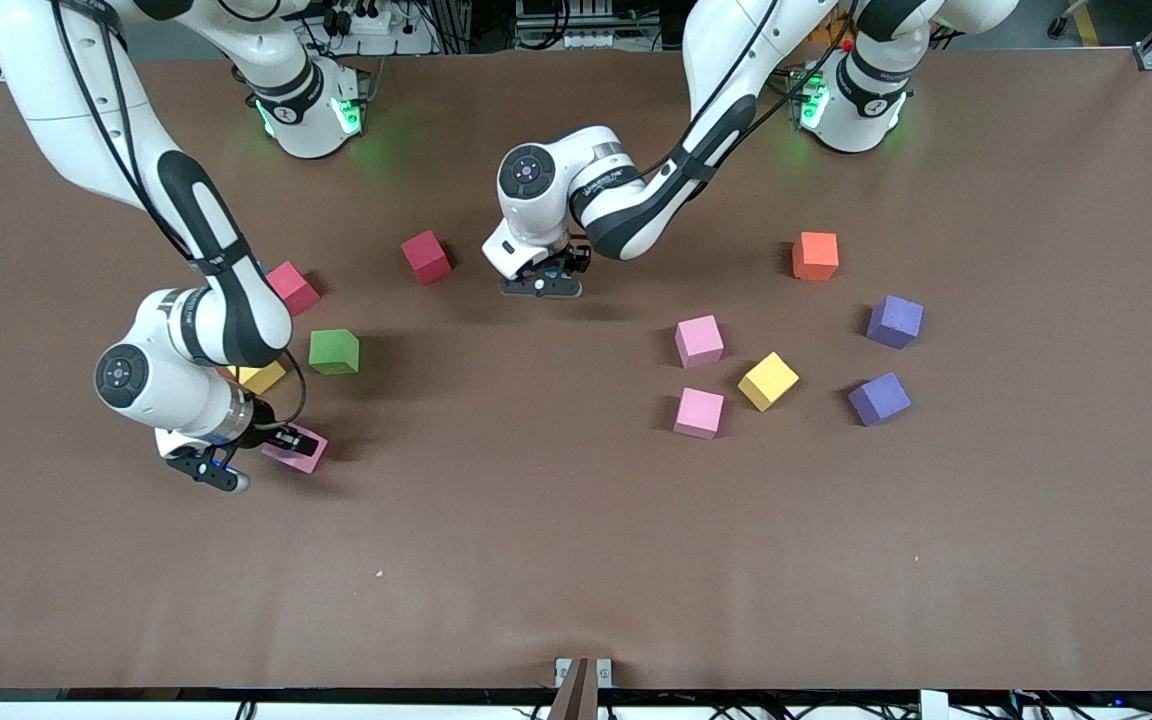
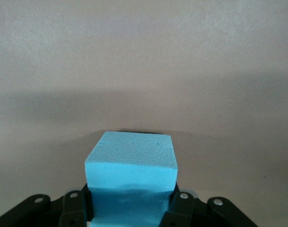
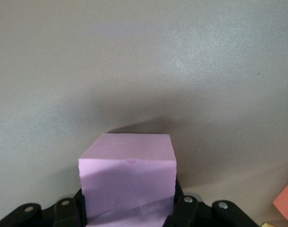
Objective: Form number 2 with 11 blocks
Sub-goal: 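Carry the cyan cube to the table middle with the left gripper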
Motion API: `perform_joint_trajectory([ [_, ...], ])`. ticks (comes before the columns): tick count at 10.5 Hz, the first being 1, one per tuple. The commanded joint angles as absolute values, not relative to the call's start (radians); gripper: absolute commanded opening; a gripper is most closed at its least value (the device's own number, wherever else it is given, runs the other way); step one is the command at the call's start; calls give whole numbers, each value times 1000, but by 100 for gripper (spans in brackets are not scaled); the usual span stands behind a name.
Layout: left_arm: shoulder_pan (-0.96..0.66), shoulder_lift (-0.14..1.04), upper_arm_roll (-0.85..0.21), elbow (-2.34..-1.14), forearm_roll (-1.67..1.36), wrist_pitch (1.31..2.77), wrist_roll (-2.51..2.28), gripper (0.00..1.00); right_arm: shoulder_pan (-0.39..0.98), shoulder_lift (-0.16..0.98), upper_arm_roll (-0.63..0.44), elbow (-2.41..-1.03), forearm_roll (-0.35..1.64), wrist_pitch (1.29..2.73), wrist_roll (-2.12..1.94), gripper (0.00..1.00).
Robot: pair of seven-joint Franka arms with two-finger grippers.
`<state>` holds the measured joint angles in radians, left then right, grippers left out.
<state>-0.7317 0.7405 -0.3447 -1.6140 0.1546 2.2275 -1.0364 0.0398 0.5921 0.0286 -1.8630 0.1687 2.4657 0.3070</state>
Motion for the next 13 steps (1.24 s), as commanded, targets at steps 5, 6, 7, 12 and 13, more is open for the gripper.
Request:
perform_joint_trajectory([
  [5,-750,733,-339,-1606,161,2191,-1112,100,112,473,34,-1848,42,2327,314,45],
  [6,-741,697,-341,-1602,160,2156,-1121,100,150,439,35,-1864,41,2321,321,44],
  [7,-736,658,-339,-1600,153,2136,-1129,100,197,417,35,-1871,41,2322,319,43],
  [12,-522,554,-336,-1614,163,2013,-1245,100,358,373,41,-1894,40,2329,314,41],
  [13,-455,542,-337,-1633,164,1981,-1240,100,395,347,41,-1942,41,2348,314,41],
])
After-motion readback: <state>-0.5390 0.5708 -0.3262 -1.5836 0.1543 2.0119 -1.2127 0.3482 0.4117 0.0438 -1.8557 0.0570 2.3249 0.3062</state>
